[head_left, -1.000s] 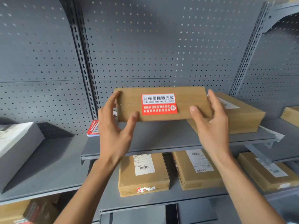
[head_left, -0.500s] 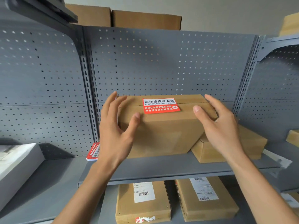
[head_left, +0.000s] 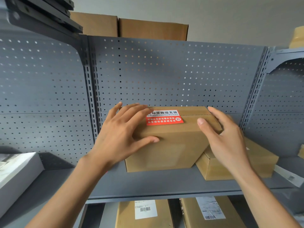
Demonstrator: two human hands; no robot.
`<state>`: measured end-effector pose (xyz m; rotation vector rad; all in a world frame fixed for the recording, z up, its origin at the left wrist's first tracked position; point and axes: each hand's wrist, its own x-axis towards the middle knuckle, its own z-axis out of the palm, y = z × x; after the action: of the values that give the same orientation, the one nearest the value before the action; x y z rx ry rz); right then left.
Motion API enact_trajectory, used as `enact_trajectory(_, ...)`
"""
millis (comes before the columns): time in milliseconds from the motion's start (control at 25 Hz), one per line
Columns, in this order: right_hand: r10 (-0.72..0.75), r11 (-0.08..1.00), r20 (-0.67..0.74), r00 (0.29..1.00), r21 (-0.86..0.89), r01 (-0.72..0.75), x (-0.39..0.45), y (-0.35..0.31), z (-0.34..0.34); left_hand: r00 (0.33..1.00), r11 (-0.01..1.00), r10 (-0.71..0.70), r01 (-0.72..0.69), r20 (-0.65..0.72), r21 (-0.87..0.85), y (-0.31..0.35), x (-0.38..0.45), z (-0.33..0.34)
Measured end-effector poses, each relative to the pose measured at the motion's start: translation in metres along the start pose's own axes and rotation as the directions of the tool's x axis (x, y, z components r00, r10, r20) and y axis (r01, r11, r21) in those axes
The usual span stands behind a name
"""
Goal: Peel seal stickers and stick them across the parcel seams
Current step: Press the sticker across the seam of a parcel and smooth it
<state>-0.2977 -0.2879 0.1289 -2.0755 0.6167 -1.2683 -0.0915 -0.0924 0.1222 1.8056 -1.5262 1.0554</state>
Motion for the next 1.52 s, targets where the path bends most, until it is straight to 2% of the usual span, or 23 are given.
enact_trajectory(80, -0.031, 0.998, -0.003, 1.0, -0.059, 0.031, 0.001, -0.001, 0.002, 1.0, 1.0, 0.003, -0.003, 0.001, 0.011, -0.002, 0.001, 0.001)
enact_trajectory(160, -0.166, 0.966, 0.012, 0.986, -0.196, 0.166, 0.0, -0.007, 0.005, 1.0, 1.0, -0.003, 0.002, 0.009, 0.024, -0.002, 0.001, 0.003)
enact_trajectory(280, -0.457, 0.792, 0.147, 0.877, -0.381, 0.477, -0.003, -0.022, 0.015, 1.0, 0.997, -0.009, 0.008, 0.017, 0.071, -0.001, 0.003, 0.005)
enact_trajectory(400, -0.574, 0.628, 0.267, 0.774, -0.462, 0.626, -0.005, -0.027, 0.028, 1.0, 0.992, 0.012, -0.015, 0.025, 0.127, 0.002, 0.003, 0.006)
enact_trajectory(800, -0.612, 0.462, 0.328, 0.719, -0.59, 0.662, -0.008, -0.015, 0.034, 0.992, 0.976, 0.125, -0.118, -0.025, 0.182, 0.008, -0.007, 0.008)
enact_trajectory(1040, -0.622, 0.42, 0.329, 0.71, -0.625, 0.658, -0.012, -0.008, 0.037, 0.988, 0.965, 0.155, -0.147, -0.023, 0.218, 0.01, -0.011, 0.007)
enact_trajectory(1520, -0.694, 0.376, 0.326, 0.642, -0.596, 0.709, -0.012, 0.008, 0.034, 0.986, 0.966, 0.162, -0.15, -0.041, 0.212, 0.011, -0.012, 0.007)
